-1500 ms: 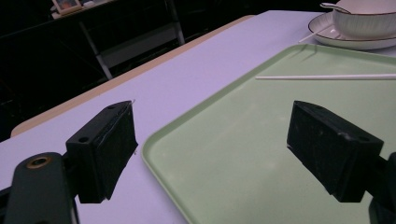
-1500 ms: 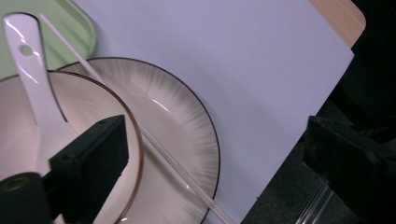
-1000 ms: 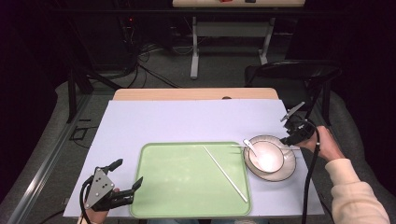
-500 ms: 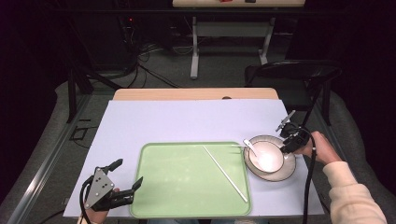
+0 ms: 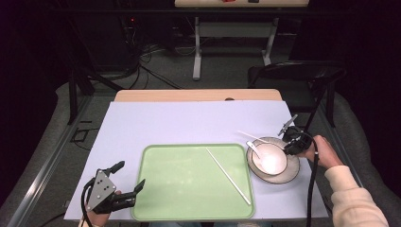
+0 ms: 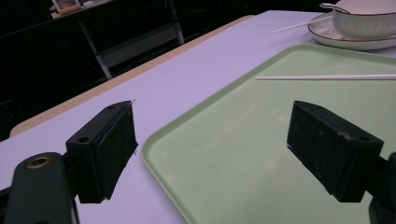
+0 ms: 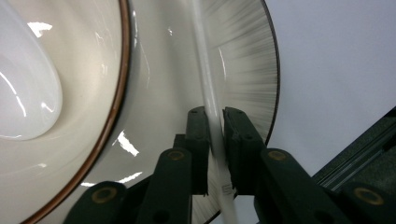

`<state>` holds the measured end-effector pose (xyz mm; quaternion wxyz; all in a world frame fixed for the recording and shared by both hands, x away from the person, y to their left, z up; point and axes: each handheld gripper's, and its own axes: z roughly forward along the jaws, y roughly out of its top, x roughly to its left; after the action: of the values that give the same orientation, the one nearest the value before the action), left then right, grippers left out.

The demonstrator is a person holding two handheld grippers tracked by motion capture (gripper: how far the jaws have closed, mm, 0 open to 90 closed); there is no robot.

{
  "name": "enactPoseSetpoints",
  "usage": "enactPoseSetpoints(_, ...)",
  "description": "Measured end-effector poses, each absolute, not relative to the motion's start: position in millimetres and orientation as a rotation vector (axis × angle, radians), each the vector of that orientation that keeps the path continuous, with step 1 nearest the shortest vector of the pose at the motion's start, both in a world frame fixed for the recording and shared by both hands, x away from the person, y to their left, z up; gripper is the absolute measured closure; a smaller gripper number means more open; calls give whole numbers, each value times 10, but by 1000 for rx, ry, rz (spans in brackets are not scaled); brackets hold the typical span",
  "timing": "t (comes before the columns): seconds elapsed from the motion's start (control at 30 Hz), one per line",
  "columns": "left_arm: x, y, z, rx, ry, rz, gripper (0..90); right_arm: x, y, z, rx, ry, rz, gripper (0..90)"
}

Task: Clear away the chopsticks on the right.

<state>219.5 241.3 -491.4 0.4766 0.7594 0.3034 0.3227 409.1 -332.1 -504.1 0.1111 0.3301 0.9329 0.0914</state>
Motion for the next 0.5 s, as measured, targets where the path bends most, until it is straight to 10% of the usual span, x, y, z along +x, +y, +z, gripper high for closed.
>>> enactPoseSetpoints(0.5,2198,2412,-4914,1854,742,790,156,4035,-3321,-4965,1036,2661,342,842)
